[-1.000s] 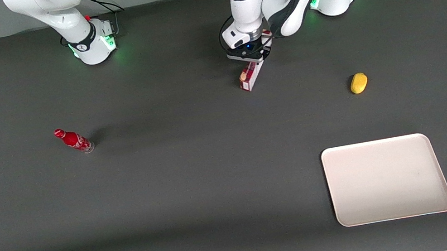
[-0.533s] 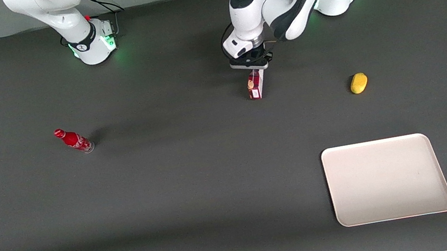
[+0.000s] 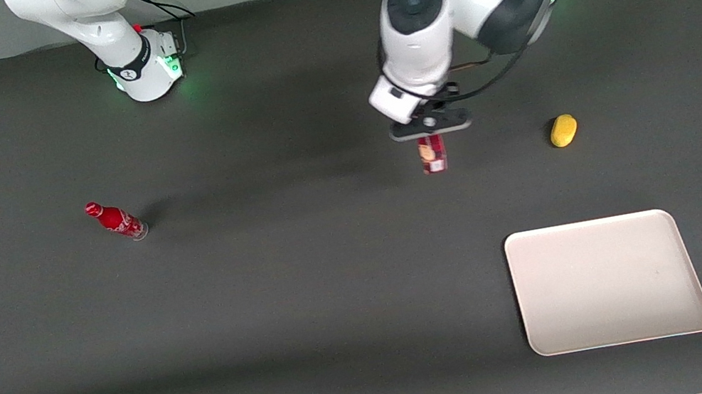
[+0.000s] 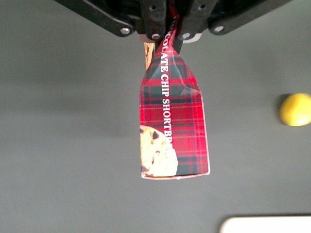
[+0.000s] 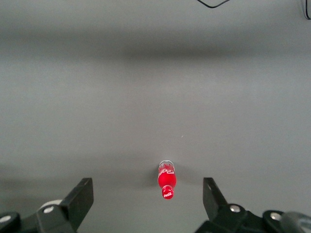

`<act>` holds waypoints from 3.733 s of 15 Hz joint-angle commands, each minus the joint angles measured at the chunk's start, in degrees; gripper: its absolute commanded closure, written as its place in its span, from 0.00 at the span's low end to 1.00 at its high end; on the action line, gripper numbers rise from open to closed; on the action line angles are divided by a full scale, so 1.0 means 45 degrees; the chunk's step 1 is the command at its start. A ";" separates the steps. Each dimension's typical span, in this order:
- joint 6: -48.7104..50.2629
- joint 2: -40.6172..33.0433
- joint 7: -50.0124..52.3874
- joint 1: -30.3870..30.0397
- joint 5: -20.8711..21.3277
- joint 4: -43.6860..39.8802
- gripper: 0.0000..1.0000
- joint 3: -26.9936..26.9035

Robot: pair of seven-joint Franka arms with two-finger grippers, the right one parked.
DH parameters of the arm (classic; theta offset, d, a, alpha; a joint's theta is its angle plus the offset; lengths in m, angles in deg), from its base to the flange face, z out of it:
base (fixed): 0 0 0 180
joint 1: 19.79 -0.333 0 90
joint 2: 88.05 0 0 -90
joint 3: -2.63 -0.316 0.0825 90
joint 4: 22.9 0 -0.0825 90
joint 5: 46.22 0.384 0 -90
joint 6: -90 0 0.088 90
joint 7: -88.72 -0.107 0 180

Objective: Place red cookie box on tray
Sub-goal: 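Carry the held box over to the white tray, then lower the box onto the tray's edge with the left gripper, then open the left gripper and raise it away from the box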

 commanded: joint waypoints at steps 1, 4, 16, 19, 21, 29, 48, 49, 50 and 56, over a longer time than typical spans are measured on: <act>0.2879 0.0082 -0.1165 0.0143 -0.0442 -0.2884 1.00 -0.2024; 0.4465 0.0063 -0.3619 0.0143 -0.0793 -0.4391 1.00 -0.4637; 0.1019 0.3827 -1.2142 -0.1439 -0.0539 -0.4493 1.00 -0.9214; -0.0955 0.5118 -1.2652 -0.1537 -0.0617 -0.4395 1.00 -0.9431; -0.1816 0.5646 -1.2633 -0.1537 -0.0773 -0.4395 1.00 -0.9431; -0.3207 0.7638 -1.2770 -0.1888 -0.1477 -0.6305 1.00 -0.9431; 0.0107 0.8348 -1.3102 -0.1909 -0.1693 -0.9297 0.00 -0.9705; 0.0810 0.7880 -1.3160 -0.1889 -0.1692 -0.9278 0.00 -0.9686; 0.1764 0.7334 -1.3102 -0.1908 -0.1769 -0.9278 0.00 -0.9685; 0.6028 0.2670 -1.2479 -0.1441 -0.1751 -0.6924 0.00 -0.9588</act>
